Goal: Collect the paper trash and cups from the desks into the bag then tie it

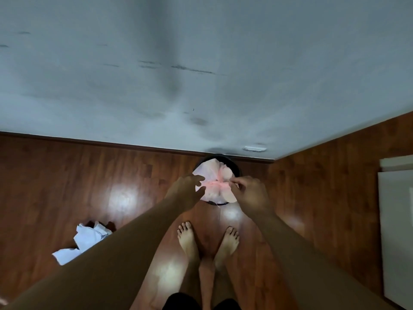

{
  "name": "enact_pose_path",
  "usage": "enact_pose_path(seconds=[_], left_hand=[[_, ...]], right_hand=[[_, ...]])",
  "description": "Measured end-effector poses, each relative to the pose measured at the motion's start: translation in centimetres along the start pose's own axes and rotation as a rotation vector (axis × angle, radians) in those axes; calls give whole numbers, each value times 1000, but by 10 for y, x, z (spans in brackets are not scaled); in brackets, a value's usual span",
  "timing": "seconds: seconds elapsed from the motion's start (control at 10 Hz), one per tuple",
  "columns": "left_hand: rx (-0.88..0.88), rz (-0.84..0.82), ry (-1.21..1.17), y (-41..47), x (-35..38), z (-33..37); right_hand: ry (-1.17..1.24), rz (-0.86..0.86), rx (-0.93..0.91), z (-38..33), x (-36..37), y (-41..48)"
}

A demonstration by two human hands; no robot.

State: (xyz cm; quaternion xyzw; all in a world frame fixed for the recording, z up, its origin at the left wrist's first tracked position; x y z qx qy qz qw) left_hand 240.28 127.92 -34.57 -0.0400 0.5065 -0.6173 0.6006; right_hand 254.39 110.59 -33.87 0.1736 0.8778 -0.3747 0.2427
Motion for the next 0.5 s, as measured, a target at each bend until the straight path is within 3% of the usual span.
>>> enact_pose_path(seconds=[0.3, 0.5], left_hand=[[38, -34, 23, -26, -16, 4], [134, 71, -37, -72, -61, 30]], right_hand=[[24, 15, -10, -18, -15, -22], [49, 75, -89, -59, -37, -53]])
Point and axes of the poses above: each hand's wrist, its own y-axis towards the middle knuckle, its own x-axis out of the palm, z = x × y, the point moved 6 cm from there along y, towards the middle knuckle, and after that the axes turned 15 degrees about -z, right-handed, at the moved point
